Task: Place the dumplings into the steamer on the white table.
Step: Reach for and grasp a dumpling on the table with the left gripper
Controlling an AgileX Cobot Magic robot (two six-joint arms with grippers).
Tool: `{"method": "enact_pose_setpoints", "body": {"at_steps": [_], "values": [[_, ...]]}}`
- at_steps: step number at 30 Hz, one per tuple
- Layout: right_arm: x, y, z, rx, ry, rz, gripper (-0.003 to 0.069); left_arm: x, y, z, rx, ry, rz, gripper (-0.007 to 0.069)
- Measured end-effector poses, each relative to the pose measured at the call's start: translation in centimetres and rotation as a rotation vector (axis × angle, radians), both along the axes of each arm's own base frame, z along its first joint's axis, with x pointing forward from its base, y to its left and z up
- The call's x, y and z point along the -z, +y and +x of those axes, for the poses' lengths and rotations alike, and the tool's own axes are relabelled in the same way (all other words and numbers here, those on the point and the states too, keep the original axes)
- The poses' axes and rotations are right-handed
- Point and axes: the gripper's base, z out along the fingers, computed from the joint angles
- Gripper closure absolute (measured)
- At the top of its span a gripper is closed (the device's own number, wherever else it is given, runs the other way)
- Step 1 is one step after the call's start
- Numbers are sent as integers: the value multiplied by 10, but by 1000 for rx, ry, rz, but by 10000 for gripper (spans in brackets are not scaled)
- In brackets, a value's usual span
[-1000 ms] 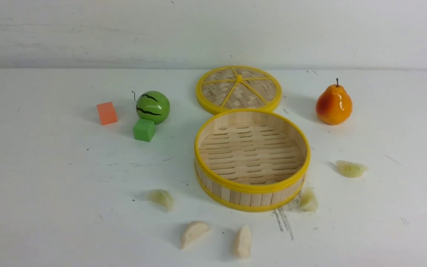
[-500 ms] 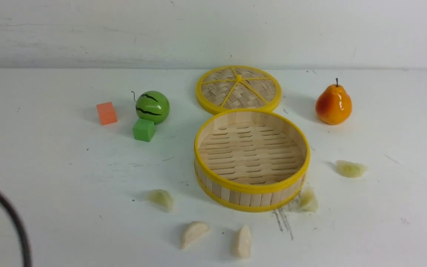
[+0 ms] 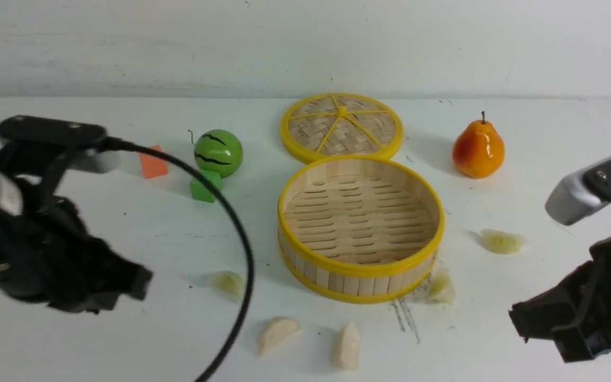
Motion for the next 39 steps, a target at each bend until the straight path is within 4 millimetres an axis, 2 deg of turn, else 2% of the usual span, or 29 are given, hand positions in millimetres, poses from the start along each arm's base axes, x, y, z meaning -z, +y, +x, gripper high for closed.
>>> {"method": "enact_pose_setpoints", "body": {"at_steps": [4,7,8,10,11,14,21,27,30,35,39], "values": [[-2,-1,-5,-16,2,-13,675,24,-29,43,-77,32,-45,307],[-8,-3,-13,-27,-15,-10,673,48,-44,70,-178,43,-99,185],[-11,-4,-17,-30,-30,-6,672,63,-50,82,-229,57,-122,130],[-17,-5,-24,-33,-57,1,670,76,-57,93,-296,57,-163,86],[-21,-7,-29,-35,-78,6,670,90,-62,103,-351,62,-195,54],[-29,-10,-40,-38,-128,8,670,114,-70,119,-442,67,-250,27],[-37,-16,-52,-40,-198,-23,664,155,-74,135,-537,70,-250,43],[-35,-17,-52,-38,-198,-27,662,158,-74,141,-568,45,-252,67],[-33,-17,-51,-31,-200,-26,660,159,-73,140,-564,48,-231,143],[-31,-17,-51,-26,-202,-26,657,161,-70,137,-519,67,-151,428],[-31,-17,-50,-24,-205,-25,656,156,-68,135,-409,65,-75,427]]}}
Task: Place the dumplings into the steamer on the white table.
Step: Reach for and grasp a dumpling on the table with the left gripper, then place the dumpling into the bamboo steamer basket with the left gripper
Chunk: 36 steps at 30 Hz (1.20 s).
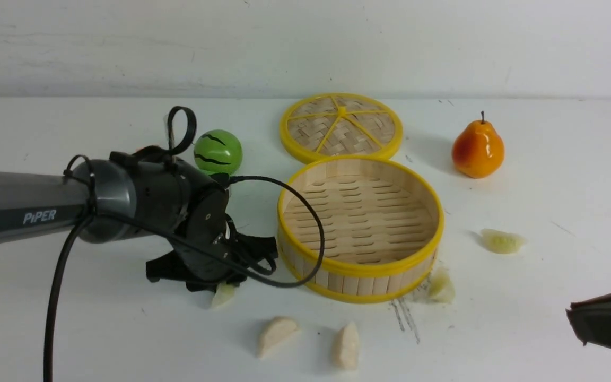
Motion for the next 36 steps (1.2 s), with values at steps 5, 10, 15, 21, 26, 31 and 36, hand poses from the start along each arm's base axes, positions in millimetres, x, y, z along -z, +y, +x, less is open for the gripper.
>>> {"method": "enact_pose_setpoints", "body": {"at_steps": [5,10,15,21,26,31,36], "values": [[-1,1,0,13,6,21,652,-50,-7,8,104,-31,8,427],[-2,2,0,32,20,59,648,-136,-50,21,271,-211,-126,427],[0,3,-3,10,63,55,647,-169,-111,27,412,-329,-214,427],[7,2,-14,-55,181,2,643,-129,-160,54,458,-343,-228,427],[9,1,-19,-72,206,-25,638,-75,-174,76,457,-343,-206,427],[6,-3,-24,-62,160,-46,636,-29,-181,85,441,-295,-189,427],[5,-5,-25,-52,144,-62,636,-23,-182,88,427,-315,-186,348]]}}
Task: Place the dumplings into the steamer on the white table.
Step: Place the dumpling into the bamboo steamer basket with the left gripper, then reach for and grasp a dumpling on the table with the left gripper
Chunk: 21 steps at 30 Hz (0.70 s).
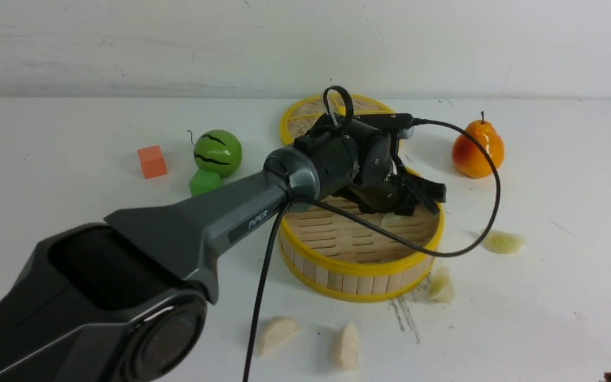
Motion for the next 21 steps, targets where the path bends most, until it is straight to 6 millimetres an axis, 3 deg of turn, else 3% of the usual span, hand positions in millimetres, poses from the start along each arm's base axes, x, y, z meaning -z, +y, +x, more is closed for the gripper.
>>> {"method": "enact_pose_setpoints", "body": {"at_steps": [3,6,7,8,9,12,15,21], "values": [[0,0,0,8,3,-1,633,-3,1,-1,-1,5,14,242],[0,0,0,11,3,1,629,-24,6,-6,-3,33,37,139],[0,0,1,14,-4,2,629,-49,10,-11,-5,36,38,102],[0,0,1,14,-4,2,629,-50,10,-12,-5,40,42,97],[-1,0,2,20,-16,5,629,-82,17,-20,-3,38,44,71],[-2,0,4,31,-39,11,629,-142,34,-41,32,20,72,55],[-3,0,6,41,-60,18,627,-181,51,-63,78,15,118,55],[-5,0,9,58,-94,30,624,-226,72,-94,136,-26,100,84]]}}
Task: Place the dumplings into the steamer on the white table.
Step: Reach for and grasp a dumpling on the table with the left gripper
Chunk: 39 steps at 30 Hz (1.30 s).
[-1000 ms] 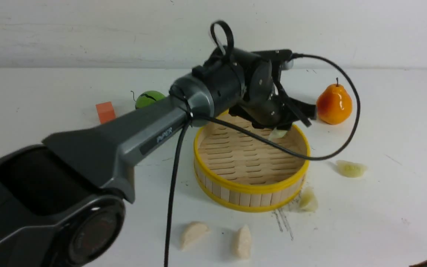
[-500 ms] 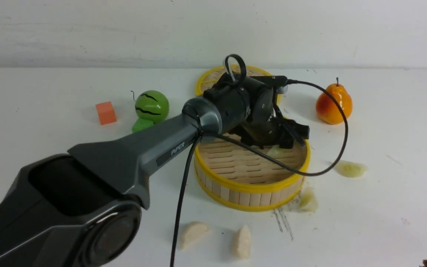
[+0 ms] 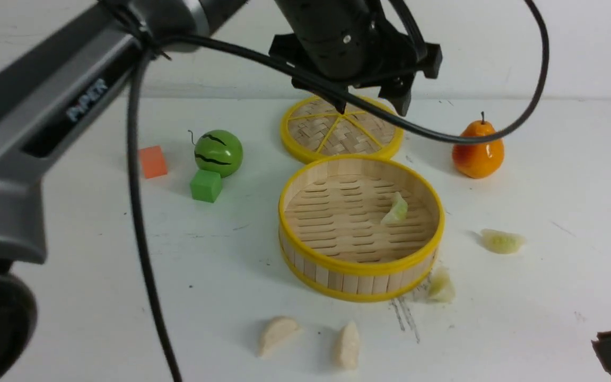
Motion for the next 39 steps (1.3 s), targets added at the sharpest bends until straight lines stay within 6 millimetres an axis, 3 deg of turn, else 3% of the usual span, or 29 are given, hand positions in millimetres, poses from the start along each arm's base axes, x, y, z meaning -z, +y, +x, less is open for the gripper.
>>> {"method": "enact_pose_setpoints", "body": {"at_steps": [3,7,12,15,21,26,35,39], "values": [[0,0,0,1,-1,0,620,-12,15,-18,19,-7,19,106],[-1,1,0,0,3,14,617,-6,39,-44,14,32,98,132],[-1,3,-1,-3,9,40,614,43,67,-78,18,192,235,159],[-2,3,0,1,1,52,609,85,78,-91,23,274,300,172],[-3,4,0,3,-4,60,602,138,74,-87,48,242,291,179],[-3,4,0,3,-4,61,596,162,65,-74,96,209,325,179],[-2,4,-1,-3,8,57,585,231,49,-48,186,217,437,179],[-2,4,-1,-7,16,54,582,249,45,-46,184,252,433,221]]}}
